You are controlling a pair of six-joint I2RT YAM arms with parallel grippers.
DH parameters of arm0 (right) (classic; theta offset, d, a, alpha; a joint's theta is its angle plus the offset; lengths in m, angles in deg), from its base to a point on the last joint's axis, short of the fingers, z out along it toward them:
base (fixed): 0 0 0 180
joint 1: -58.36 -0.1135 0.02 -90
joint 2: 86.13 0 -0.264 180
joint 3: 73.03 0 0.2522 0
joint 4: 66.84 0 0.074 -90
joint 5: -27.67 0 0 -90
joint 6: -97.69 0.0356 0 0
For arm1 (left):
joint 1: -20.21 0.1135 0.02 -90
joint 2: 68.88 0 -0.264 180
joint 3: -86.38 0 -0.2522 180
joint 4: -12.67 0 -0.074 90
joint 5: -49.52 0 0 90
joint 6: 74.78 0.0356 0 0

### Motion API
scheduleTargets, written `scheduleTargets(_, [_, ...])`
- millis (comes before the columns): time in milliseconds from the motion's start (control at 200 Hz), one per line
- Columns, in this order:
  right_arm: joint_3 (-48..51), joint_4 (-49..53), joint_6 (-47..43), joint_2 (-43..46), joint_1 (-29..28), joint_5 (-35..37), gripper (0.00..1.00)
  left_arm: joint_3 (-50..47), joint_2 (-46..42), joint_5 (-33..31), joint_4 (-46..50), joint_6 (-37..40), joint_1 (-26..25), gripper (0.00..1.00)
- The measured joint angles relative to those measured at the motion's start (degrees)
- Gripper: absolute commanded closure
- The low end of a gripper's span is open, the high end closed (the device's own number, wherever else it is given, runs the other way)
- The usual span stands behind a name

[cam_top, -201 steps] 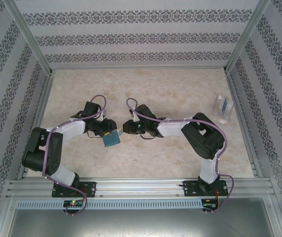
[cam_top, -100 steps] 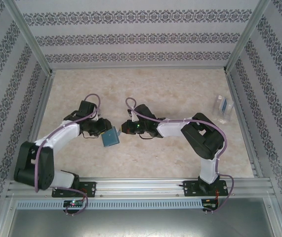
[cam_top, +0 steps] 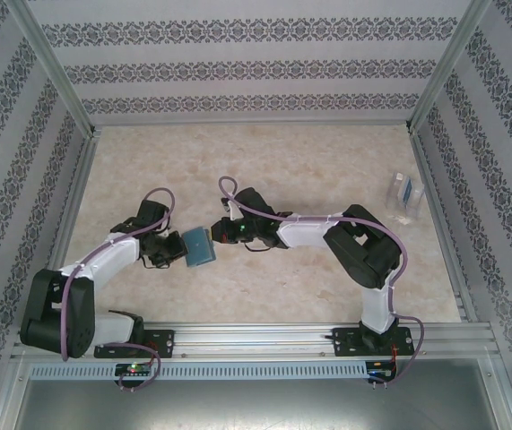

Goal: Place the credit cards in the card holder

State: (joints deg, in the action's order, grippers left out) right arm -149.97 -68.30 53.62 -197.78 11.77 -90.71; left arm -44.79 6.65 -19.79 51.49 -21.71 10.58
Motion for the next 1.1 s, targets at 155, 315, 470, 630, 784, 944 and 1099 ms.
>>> scheduleTargets(155, [-1.8, 1.4, 0.0, -1.4, -1.2, 0.0, 0.99, -0.4, 1.2, 0.6, -3.4, -0.4, 0.0, 0.79])
scheduleTargets(315, [-3.4, 2.7, 0.0, -3.1, -2.0, 0.0, 0.99, -0.1, 3.8, 2.3, -5.6, -0.4, 0.0, 0.8])
scheduleTargets(470, [-4.8, 3.4, 0.0, -4.9, -1.9, 0.0, 0.99, 0.2, 5.0, 3.8, -7.4, -0.4, 0.0, 0.8])
scheduleTargets(630, [-5.2, 4.0, 0.0, -5.7, -2.1, 0.4, 1.0, 0.2, 5.0, 4.1, -7.6, -0.4, 0.0, 0.8])
scheduleTargets(784, [-5.3, 4.5, -0.4, -6.0, -2.1, 1.0, 1.0, 0.2, 5.0, 4.2, -7.6, -0.4, 0.0, 0.81])
scheduleTargets(944, [-5.3, 4.8, -1.2, -6.0, -2.1, 1.8, 0.99, 0.3, 5.3, 4.5, -7.6, -0.4, 0.0, 0.8])
scheduleTargets(1099, [-5.6, 5.2, -1.3, -6.1, -2.1, 2.0, 0.99, 0.6, 5.5, 4.6, -7.6, -0.4, 0.0, 0.81])
